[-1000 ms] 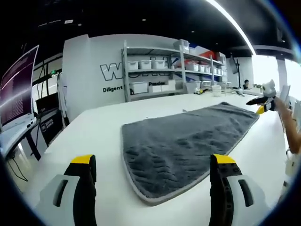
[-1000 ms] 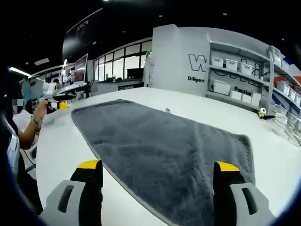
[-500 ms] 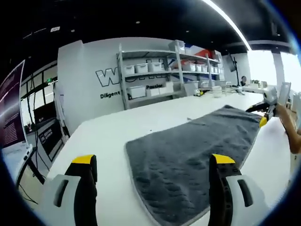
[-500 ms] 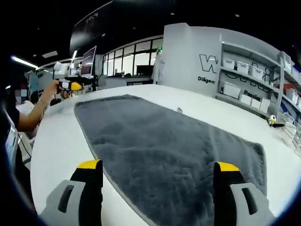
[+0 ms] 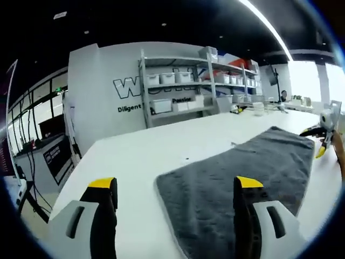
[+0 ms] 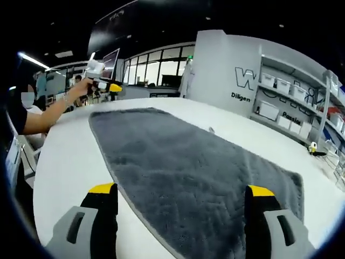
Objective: Open the folded towel by lifting each exposed corner and separating the folded layers until the towel lies flat within the target outline without major curled edges
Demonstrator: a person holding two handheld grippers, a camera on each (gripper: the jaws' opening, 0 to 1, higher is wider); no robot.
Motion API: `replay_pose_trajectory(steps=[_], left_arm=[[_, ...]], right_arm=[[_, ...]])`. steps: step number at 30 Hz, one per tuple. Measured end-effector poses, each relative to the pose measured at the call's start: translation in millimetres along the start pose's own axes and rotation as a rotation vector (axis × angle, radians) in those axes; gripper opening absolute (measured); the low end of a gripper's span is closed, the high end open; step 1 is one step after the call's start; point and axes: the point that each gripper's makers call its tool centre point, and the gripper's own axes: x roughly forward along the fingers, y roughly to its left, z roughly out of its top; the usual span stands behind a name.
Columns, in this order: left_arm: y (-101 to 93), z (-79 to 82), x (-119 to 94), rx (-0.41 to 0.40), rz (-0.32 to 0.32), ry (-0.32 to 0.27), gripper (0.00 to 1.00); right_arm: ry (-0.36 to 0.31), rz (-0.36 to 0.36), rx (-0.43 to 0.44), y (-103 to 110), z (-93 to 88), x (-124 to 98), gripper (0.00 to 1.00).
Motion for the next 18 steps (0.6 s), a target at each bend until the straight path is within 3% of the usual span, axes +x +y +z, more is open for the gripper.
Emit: replay_pose_trajectory(steps=[6,9,11,18], left_arm=[[18.8,-15.6,38.2,-0.021,0.017,0.043,0.74],[19.6,-13.8,56.9,-0.023,0.002,0.027,0.68],[20.0,-12.3,68.1,0.017,-0.006,0.023,0.6],[17.9,-21.4,110.4,0.05,-0.018,0.08,0.49]], right_arm=[[0.017,0.022,-0.012,7.8,-4.4,1.1,0.99],[0.004,0.028,-0.004,9.2,-3.1,0.9,0.99],[0.003,0.024,-0.003,8.9,-3.0,0.7,0.99],[-0.009,0.019,0.004,6.8,-3.2,-2.6,0.99]])
